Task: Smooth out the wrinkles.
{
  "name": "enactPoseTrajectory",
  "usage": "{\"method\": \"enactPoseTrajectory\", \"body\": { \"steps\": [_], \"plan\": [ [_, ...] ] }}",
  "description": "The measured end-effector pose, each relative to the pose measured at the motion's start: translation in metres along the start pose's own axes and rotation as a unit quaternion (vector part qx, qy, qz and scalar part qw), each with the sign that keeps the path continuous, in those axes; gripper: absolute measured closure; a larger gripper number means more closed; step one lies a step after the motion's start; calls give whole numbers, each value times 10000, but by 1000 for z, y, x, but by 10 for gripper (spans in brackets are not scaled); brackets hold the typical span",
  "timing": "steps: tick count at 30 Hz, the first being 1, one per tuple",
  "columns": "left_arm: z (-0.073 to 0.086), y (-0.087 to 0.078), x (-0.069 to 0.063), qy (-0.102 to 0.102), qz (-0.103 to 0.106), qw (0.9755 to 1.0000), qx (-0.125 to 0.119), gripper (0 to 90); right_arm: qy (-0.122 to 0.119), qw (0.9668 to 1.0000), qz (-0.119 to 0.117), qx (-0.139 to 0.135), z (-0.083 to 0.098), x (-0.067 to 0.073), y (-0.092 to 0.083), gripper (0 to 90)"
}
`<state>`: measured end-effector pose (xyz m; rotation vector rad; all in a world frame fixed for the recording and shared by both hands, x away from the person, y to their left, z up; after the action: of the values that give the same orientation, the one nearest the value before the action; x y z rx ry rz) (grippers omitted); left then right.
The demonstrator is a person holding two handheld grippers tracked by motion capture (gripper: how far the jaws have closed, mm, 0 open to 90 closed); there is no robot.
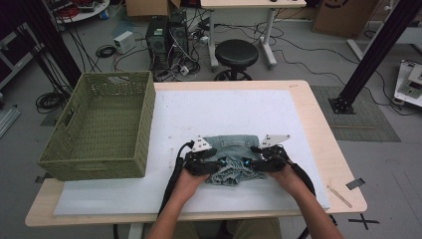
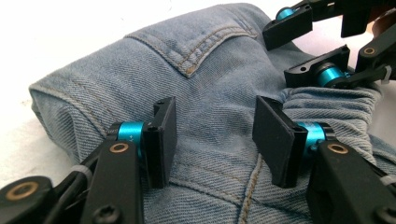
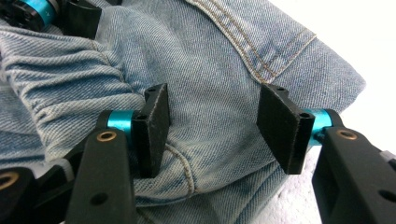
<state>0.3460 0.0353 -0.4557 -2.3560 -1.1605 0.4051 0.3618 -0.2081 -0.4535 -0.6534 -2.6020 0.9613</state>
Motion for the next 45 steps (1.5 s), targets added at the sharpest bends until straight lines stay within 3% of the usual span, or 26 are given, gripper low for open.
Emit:
{"method": "enactPoseTrajectory", "body": {
  "steps": [4, 7, 9, 11, 12, 14, 16, 18, 21, 24, 31, 35, 38, 42, 44, 45],
  "plan": [
    [0, -1, -1, 30, -36, 10000, 32, 511, -1, 10000, -29, 49, -1, 0, -1, 449],
    [-1, -3, -1, -97, 61, 9999, -62, 509, 112, 9999, -105, 10, -1, 0, -3, 449],
    [-4, -6, 3, -206, 103, 9995, -238, 481, 274, 9993, -200, -162, -3, -2, -7, 420],
    [-8, -11, 8, -276, 34, 9982, -537, 409, 480, 9972, -275, -500, -6, -5, -13, 308],
    [-9, -12, 10, -293, -22, 9974, -654, 368, 546, 9957, -222, -718, -9, -7, -18, 289],
    [-12, -13, 17, -414, -200, 9947, -920, 336, 629, 9939, -125, -900, -13, -9, -23, 269],
    [-15, -10, 22, -527, -292, 9941, -900, 301, 616, 9937, 15, -934, -19, -11, -24, 258],
    [-17, -5, 24, -472, -323, 9956, -743, 301, 555, 9948, 41, -849, -23, -12, -19, 258],
    [-15, 2, 21, -315, -363, 9977, -487, 320, 514, 9974, -24, -495, -25, -13, -6, 263],
    [-10, 4, 17, 22, -407, 9986, -342, 335, 306, 9995, -47, -89, -18, -11, 6, 272],
    [-2, 5, 11, 107, -441, 9987, -226, 367, -49, 9999, 100, 84, -10, -6, 6, 293],
    [-2, 4, 12, 75, -410, 9988, -253, 375, -73, 9999, 136, 62, -9, -5, 5, 296],
    [-6, -2, 15, -169, -346, 9981, -471, 373, 248, 9990, -15, -366, -11, -6, -5, 322],
    [-9, -15, 22, -373, -303, 9953, -836, 343, 389, 9933, 2, -1088, -3, -5, -32, 336],
    [-9, -21, 26, -447, -338, 9936, -984, 311, 455, 9905, 92, -1291, 4, -7, -43, 390],
    [-10, -23, 27, -460, -349, 9931, -1018, 290, 444, 9911, 129, -1247, 8, -8, -46, 471]
  ]
}}
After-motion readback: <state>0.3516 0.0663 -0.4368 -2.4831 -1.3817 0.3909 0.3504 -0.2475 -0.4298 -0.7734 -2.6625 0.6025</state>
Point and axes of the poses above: each handheld gripper's, and its own axes: y roughly forward along the jaws, z roughly out of its underside, x roughly to its left, the point moved 2 cm from there along y, roughly forward along the jaws, and after that the axes turned 11 degrees about -z, right-handed, at the moved point
